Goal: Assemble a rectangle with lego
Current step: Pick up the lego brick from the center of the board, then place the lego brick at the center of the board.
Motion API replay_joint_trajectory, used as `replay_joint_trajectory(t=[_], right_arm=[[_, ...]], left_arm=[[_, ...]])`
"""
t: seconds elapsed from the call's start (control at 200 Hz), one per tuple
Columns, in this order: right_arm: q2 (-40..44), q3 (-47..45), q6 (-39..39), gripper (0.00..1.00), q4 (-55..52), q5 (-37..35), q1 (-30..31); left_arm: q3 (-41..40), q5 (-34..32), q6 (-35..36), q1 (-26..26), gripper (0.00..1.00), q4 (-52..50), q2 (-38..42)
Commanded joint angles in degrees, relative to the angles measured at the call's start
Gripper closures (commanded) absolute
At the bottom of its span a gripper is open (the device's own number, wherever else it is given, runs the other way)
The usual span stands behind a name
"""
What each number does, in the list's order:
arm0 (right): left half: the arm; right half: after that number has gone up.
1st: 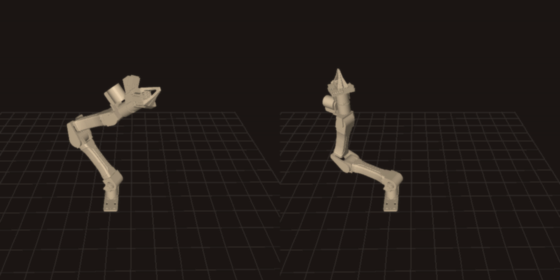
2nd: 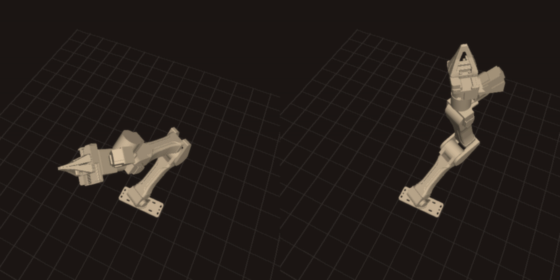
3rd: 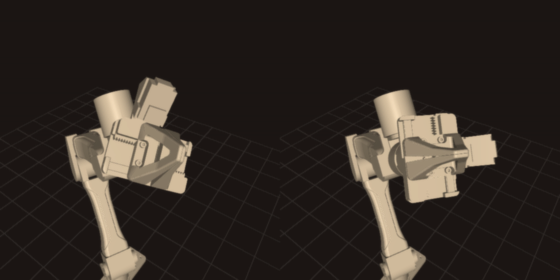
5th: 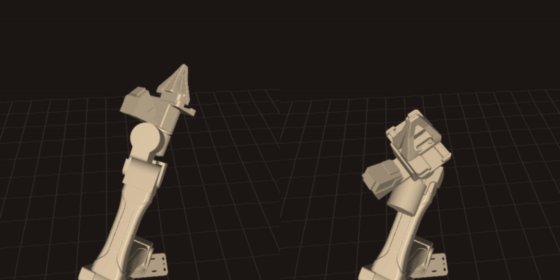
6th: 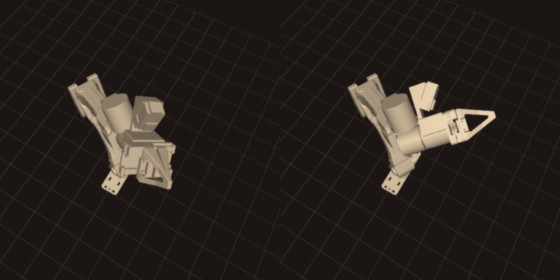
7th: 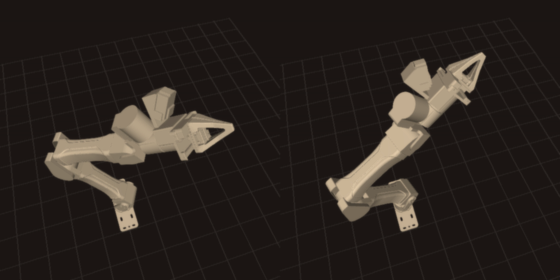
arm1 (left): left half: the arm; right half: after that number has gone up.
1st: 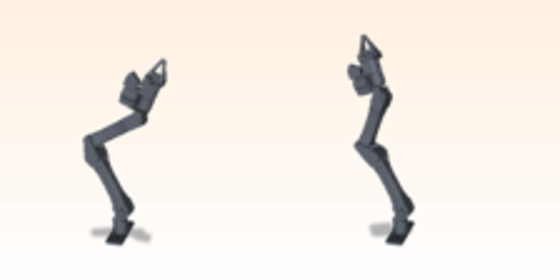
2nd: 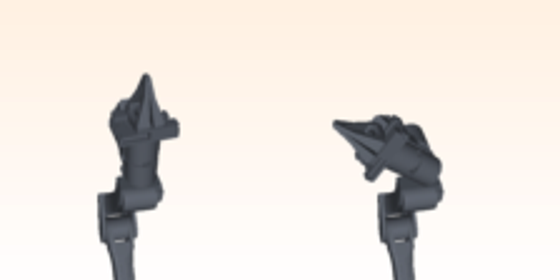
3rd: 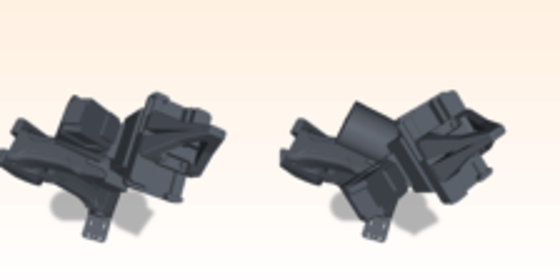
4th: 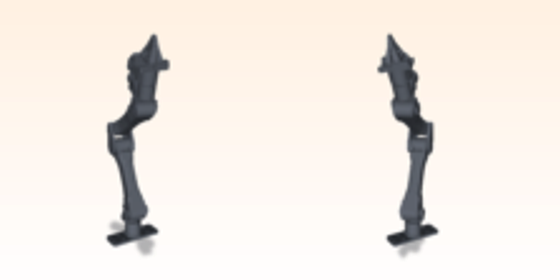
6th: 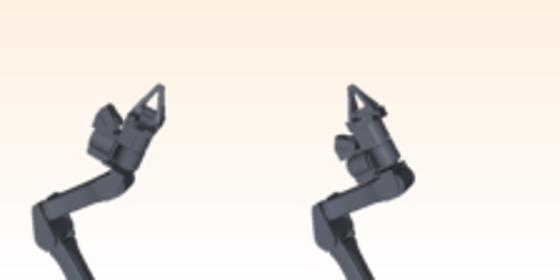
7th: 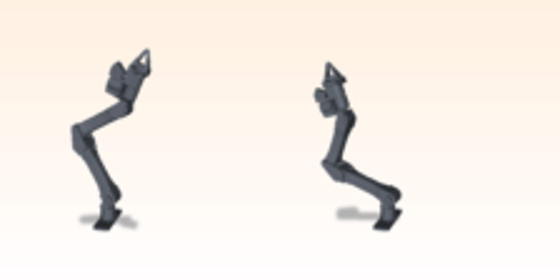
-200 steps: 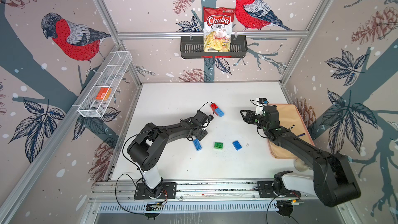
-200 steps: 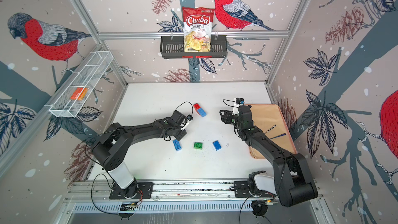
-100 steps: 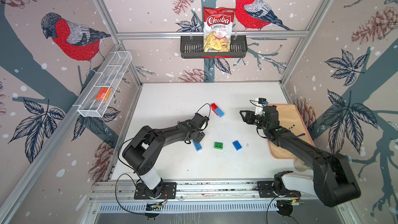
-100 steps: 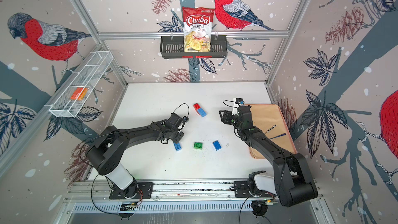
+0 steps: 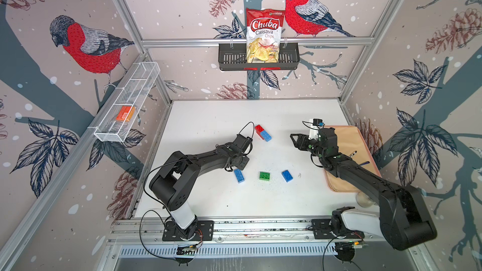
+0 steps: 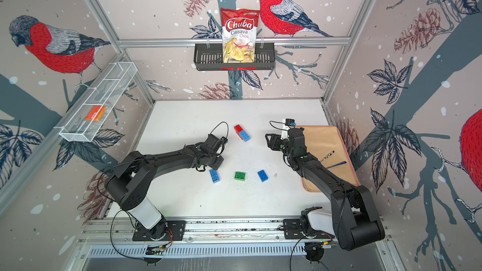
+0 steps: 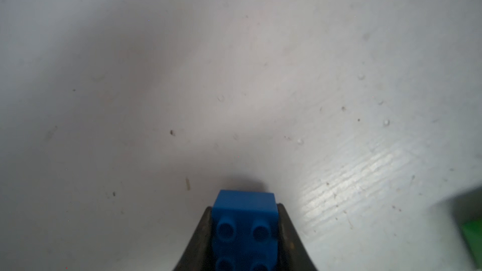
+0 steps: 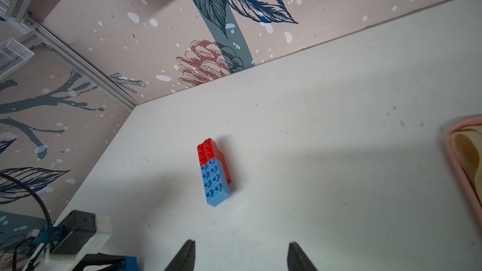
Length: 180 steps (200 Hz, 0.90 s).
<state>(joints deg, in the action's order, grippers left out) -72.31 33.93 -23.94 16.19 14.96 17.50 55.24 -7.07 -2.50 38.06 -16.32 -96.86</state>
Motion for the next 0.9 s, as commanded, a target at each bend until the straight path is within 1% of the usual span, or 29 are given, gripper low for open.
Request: replay_joint_trajectory(t=[0.0,0.09,0.195,0.285,0.36,0.475,0.735,0.78,0.845,0.895], right_arm=[[0.2,-0.1,-0.1,0.4,1.4,-0.5,0.1],[0.2,0.1,-0.1,0.4,1.3,-0.6,0.1],[0.2,0.0,-0.1,0.4,1.2,-0.6,0.0],[0.2,-0.1,-0.3,0.4,1.4,-0.3,0.2],[0.2,-0.2,-0.5,0.4,1.7,-0.1,0.2],[0.2,-0.2,-0.5,0.4,1.6,0.0,0.4],[-0.1,0.0,-0.4,0.4,1.4,0.2,0.5],[-0.3,0.1,-0.5,0.4,1.2,0.2,0.5],[-0.6,0.2,-0.3,0.4,1.1,0.2,0.5],[-1.1,0.5,-0.2,0.39,0.9,0.4,0.5]], left_arm=[[5.0,-3.6,-6.5,-0.1,0.86,-3.5,-0.8],[8.7,-6.7,-14.1,-0.1,0.87,-7.7,-1.9],[11.4,-5.2,-22.8,-0.1,0.88,-13.0,-3.9],[12.1,-4.5,-28.2,-0.1,0.89,-15.5,-5.2],[11.8,-5.1,-30.9,-0.1,0.89,-15.5,-5.4],[11.2,-7.0,-32.8,-0.1,0.9,-15.4,-6.1],[9.5,-8.6,-31.8,-0.1,0.88,-11.3,-8.0],[9.4,-8.6,-31.6,-0.2,0.85,-10.8,-8.3],[9.4,-8.7,-31.5,-0.2,0.77,-10.5,-8.9],[9.3,-8.5,-31.2,-0.2,0.69,-10.1,-9.0]])
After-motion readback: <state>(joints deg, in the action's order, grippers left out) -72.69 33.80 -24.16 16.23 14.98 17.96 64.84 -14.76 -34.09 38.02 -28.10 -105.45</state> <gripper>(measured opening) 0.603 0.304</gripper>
